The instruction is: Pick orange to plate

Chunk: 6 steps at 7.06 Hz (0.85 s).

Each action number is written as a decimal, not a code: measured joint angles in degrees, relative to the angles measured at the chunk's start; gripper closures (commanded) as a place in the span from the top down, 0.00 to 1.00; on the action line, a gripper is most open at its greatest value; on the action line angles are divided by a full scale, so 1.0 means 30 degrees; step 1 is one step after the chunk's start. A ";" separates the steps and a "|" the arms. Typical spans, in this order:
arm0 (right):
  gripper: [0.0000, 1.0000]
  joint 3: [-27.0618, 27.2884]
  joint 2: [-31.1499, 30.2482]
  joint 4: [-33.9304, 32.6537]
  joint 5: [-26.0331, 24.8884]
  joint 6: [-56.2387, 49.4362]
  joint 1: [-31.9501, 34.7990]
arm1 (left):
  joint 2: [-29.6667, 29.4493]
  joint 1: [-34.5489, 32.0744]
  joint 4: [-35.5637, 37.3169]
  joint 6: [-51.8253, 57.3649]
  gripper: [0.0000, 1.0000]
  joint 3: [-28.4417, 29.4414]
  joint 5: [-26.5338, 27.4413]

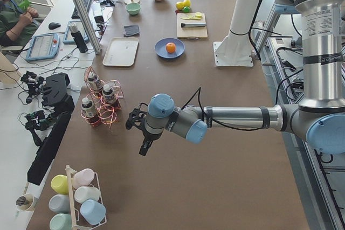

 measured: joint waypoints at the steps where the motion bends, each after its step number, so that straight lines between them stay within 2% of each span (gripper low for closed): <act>1: 1.00 -0.0104 -0.0183 0.0058 -0.0014 0.0266 0.0149 | -0.0013 -0.0222 0.0346 0.0017 0.98 -0.0088 -0.0396; 3: 1.00 -0.0192 -0.0132 0.0180 -0.0012 0.1321 -0.0058 | 0.0035 -0.0661 0.0596 0.0241 0.98 -0.0200 -0.0912; 6: 1.00 -0.0273 -0.0108 0.0703 0.0371 0.2034 -0.0550 | -0.0124 -0.2091 0.2616 0.2654 0.98 -0.0379 -0.0898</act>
